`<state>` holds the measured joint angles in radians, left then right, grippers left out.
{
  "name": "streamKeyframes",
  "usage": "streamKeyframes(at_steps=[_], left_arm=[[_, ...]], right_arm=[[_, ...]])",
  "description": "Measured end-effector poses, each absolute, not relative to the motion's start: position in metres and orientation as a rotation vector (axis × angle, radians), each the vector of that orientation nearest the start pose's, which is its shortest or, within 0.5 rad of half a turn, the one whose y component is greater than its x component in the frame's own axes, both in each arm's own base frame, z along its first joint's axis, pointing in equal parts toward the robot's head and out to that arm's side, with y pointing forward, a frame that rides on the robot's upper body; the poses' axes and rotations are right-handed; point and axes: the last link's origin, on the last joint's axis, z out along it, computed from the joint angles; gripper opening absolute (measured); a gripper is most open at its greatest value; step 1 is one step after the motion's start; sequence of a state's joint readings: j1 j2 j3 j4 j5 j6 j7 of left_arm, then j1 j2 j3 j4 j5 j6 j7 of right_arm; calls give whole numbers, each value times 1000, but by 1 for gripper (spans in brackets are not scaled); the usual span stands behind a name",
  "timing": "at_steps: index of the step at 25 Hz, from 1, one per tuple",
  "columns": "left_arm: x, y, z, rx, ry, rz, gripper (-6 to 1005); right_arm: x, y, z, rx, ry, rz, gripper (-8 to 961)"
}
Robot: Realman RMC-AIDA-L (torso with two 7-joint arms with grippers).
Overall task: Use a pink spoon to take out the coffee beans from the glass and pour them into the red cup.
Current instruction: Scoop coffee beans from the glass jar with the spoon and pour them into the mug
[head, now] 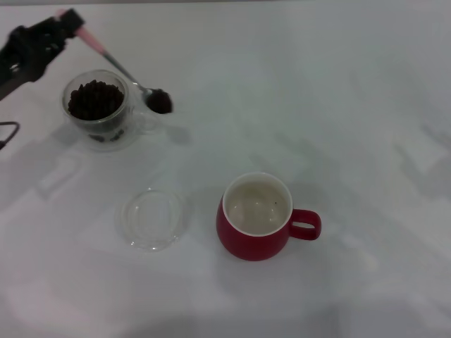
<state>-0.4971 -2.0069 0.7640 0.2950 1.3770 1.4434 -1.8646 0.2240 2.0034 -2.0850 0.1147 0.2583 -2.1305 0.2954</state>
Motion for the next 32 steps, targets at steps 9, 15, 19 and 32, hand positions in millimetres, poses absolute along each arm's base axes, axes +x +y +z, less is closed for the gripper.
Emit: streamKeyframes(at_steps=[9,15,19,32], left_arm=[[-243,349,-12,-2202,-1665,-1383,130],[-223,348,-30,-2355,-1663,-1311,130],[-214,346,-37,-2442,-1639,-1273,130],[-190,348,-57,-2754,-1323,-994,129]], right_arm=[[324,179,49,-1740,31,1142,612],[325,177,49,-1739,34,1142,612],[324,175,48,-1751,37,1147,612],[325,170,46,-1757,47,1149,611]])
